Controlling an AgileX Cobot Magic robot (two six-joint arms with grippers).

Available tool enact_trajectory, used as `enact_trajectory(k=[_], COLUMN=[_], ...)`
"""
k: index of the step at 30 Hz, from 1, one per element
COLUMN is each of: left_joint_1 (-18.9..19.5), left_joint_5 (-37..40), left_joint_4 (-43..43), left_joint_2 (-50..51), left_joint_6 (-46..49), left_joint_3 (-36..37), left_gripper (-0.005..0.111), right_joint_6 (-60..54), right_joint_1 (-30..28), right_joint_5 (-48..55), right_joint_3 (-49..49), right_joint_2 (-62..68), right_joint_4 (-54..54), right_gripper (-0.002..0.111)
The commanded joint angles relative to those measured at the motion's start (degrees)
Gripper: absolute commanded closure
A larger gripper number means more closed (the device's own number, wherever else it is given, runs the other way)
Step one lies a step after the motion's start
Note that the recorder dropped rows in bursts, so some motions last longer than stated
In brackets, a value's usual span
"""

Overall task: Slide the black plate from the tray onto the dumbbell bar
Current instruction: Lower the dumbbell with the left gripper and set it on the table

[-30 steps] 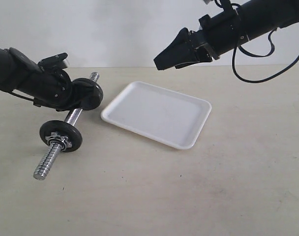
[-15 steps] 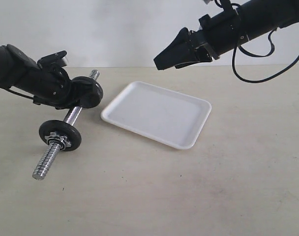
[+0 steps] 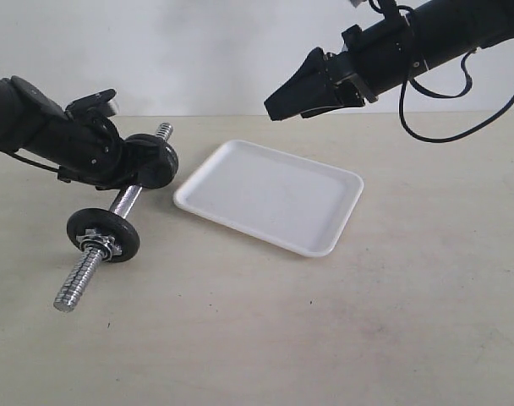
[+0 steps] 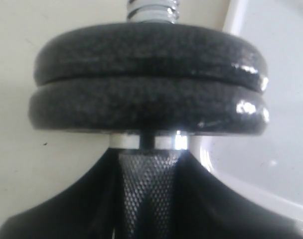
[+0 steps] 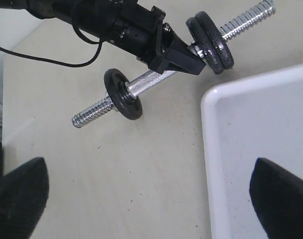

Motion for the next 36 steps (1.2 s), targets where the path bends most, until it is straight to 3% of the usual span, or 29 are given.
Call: enact_trajectory(k=[1, 8, 12, 36], left_joint_1=[0.0, 0.4, 0.5, 0.5], left_joint_5=[-1.6, -1.6, -1.9, -2.0], left_joint_4=[-3.0, -3.0, -3.0, -3.0], left_joint_2=[-3.2, -3.2, -3.2, -3.2], left_joint_6=[1.7, 1.8, 1.8, 1.8], left_joint_3=[-2.5, -2.5, -2.5, -2.5], left_gripper=[0.101, 0.073, 0.063, 0.061], right_joint_6=[-0.5, -0.5, -0.5, -0.5], right_joint_1=[-0.2, -0.2, -0.2, -0.2], right_joint_5=[0.4, 0.4, 0.4, 0.4], right_joint_3=[-0.4, -0.4, -0.4, -0.4], right_joint_2=[-0.9, -0.9, -0.9, -0.9], right_joint_4=[0.3, 0.3, 0.3, 0.3], right_gripper=[0.003, 0.003, 0.003, 0.003])
